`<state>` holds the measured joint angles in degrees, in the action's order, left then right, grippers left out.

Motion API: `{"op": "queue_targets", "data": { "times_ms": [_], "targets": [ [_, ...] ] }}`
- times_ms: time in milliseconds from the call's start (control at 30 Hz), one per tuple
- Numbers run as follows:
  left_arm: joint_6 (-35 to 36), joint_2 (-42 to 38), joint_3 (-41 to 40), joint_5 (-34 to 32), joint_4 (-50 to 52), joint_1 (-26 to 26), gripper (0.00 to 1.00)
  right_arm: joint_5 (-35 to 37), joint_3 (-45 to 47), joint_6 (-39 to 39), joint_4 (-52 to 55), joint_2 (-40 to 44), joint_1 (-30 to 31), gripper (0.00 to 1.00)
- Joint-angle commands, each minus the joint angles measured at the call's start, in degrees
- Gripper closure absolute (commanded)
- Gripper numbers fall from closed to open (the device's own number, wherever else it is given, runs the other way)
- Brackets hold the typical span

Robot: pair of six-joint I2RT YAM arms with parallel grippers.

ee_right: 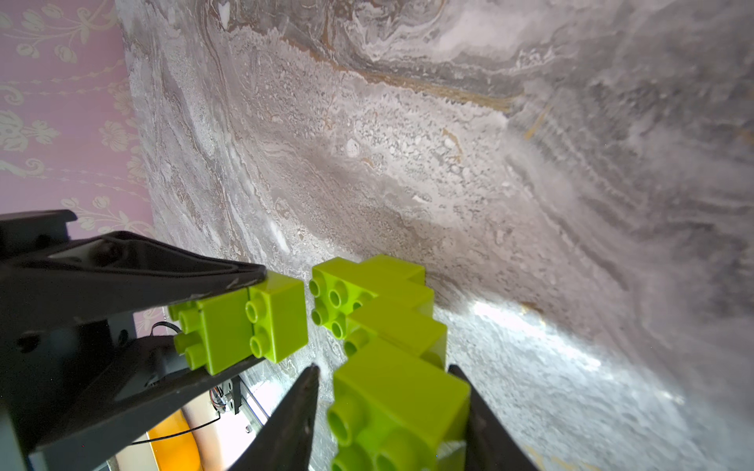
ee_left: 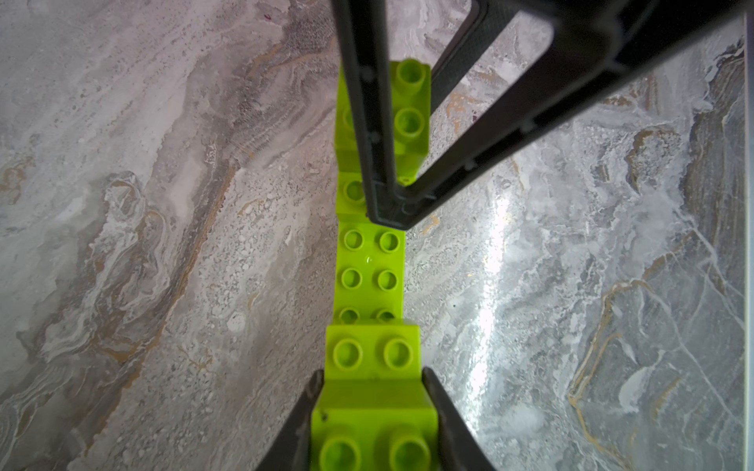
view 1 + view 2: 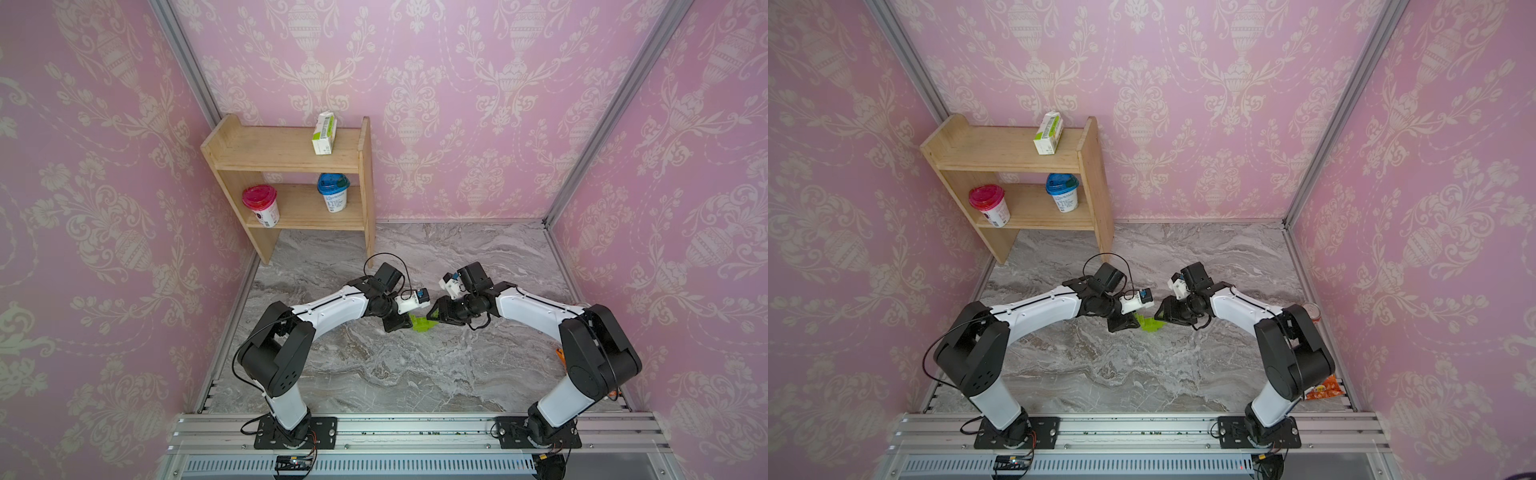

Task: Assemble the letter v with lego
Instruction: Assemble the lego brick with the lego brick.

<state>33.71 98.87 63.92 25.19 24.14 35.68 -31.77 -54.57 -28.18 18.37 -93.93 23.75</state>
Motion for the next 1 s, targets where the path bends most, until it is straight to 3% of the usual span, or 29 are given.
{"op": "queue_targets", "data": {
  "times_ms": [0,967],
  "targets": [
    [1.88,1.55,2.18,0.58,2.38,-0.46,1.0,-1.01,-1.35,1.71,0.08,-0.47,0.02,0.49],
    [-0.85,0.72,-0.72,-0.62,-1.02,-0.45,1.0,-1.01,-2.39,1.55,-0.27,-3.4,0.43,0.46]
  ]
}}
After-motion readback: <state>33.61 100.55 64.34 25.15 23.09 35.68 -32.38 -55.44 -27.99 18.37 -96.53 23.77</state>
